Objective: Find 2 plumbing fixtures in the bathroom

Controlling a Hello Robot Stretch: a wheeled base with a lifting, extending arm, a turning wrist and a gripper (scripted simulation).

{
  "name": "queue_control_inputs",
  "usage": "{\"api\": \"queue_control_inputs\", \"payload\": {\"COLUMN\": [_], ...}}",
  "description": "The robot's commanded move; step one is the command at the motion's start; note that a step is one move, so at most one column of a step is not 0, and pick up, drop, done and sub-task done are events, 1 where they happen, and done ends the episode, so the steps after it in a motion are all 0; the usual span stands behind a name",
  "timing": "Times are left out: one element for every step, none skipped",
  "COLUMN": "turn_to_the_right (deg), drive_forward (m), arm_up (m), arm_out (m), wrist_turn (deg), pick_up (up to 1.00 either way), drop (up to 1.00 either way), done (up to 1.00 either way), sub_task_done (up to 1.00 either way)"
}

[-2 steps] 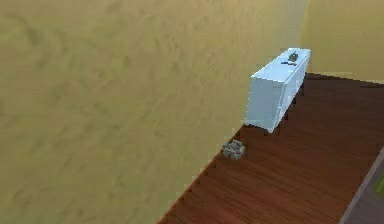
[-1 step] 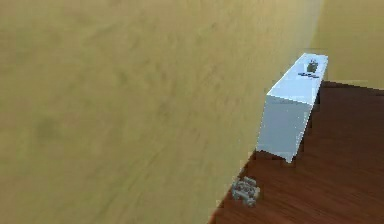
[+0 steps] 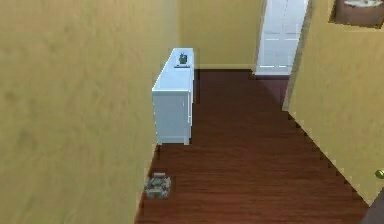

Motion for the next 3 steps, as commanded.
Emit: {"api": "queue_control_inputs", "payload": {"turn_to_the_right": [0.0, 15.0, 0.0], "drive_forward": [0.6, 0.0, 1.0], "arm_up": [0.0, 0.0, 0.0], "arm_out": [0.0, 0.0, 0.0], "wrist_turn": [0.0, 0.0, 0.0], "pick_up": [0.0, 0.0, 0.0], "drop": [0.0, 0.0, 0.0], "done": [0.0, 0.0, 0.0], "sub_task_done": [0.0, 0.0, 0.0]}}
